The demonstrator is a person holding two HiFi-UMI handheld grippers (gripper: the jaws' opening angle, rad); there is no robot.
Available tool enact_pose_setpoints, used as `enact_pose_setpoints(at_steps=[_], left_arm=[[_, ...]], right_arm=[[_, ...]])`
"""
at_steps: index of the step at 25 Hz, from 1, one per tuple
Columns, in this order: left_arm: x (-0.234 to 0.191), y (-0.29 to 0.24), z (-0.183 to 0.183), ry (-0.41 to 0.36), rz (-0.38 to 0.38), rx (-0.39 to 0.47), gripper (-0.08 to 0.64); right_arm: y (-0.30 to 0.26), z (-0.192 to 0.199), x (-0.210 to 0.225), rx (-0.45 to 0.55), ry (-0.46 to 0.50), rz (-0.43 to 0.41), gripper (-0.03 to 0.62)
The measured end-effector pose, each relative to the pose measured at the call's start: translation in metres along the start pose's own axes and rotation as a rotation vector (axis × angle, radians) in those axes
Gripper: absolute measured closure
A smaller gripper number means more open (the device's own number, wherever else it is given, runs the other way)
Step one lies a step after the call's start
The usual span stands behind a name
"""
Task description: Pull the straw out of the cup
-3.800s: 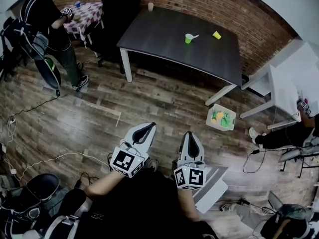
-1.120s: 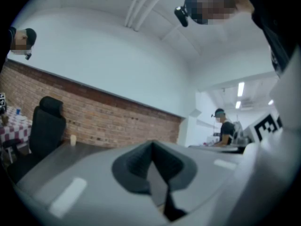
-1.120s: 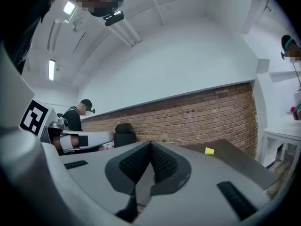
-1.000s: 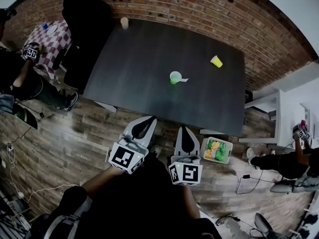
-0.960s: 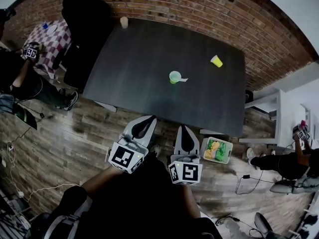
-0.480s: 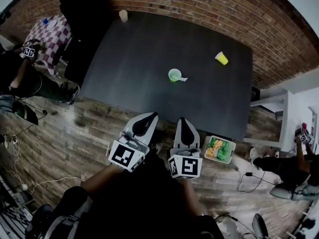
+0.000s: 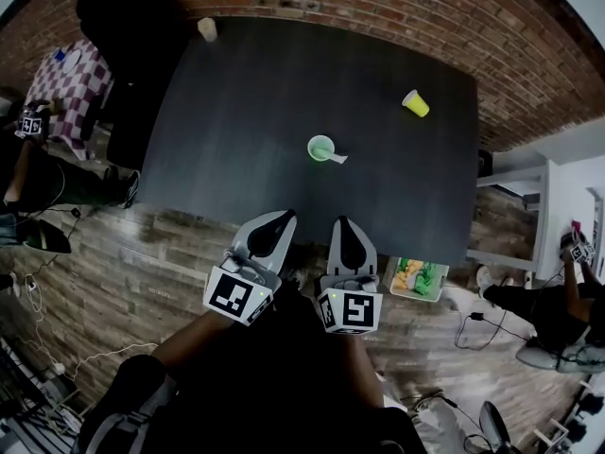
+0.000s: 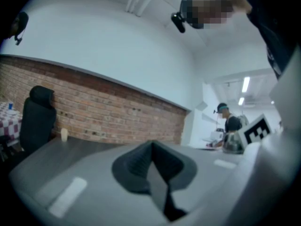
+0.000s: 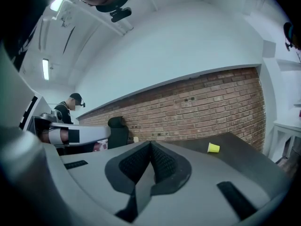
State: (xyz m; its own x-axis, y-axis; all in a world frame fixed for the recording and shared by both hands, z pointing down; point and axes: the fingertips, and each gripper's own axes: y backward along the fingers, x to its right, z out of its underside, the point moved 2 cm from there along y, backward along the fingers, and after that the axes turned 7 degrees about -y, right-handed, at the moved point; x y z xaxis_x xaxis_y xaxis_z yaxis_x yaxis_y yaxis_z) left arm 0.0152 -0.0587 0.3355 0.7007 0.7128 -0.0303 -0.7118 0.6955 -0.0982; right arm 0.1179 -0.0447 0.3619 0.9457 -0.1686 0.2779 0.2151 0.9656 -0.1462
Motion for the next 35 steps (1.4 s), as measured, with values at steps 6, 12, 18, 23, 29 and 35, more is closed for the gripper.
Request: enact_pose_setpoints(at_steps=[6, 12, 18, 23, 29, 35], left_arm=[[-0.018, -0.019, 0.015, 0.042, 0.009, -0.036, 0.557], [-0.036, -0.043, 0.033, 0.072, 0.010, -0.043, 0.557], [-0.040, -0.058, 0.052, 0.106, 0.022, -0.072, 0.557], [-0.044, -0.068, 0.060, 0.109, 0.030, -0.078, 0.557], [-0.048, -0.076, 0.066, 0.127, 0.022, -0.080, 0.557], [-0.050, -0.083, 0.076, 0.135, 0.031, -0.101, 0.557]], right_arm=[[-0.026, 0.017, 0.005, -0.039, -0.005, 0.007, 0.589], [-0.060, 0.041, 0.016, -0.073, -0.019, 0.029, 0.588], [-0.075, 0.062, 0.035, -0.116, -0.044, 0.066, 0.563], [-0.088, 0.076, 0.046, -0.145, -0.051, 0.089, 0.538], [-0.101, 0.092, 0.060, -0.164, -0.075, 0.111, 0.494], [-0.115, 0.106, 0.074, -0.195, -0.095, 0.133, 0.462]])
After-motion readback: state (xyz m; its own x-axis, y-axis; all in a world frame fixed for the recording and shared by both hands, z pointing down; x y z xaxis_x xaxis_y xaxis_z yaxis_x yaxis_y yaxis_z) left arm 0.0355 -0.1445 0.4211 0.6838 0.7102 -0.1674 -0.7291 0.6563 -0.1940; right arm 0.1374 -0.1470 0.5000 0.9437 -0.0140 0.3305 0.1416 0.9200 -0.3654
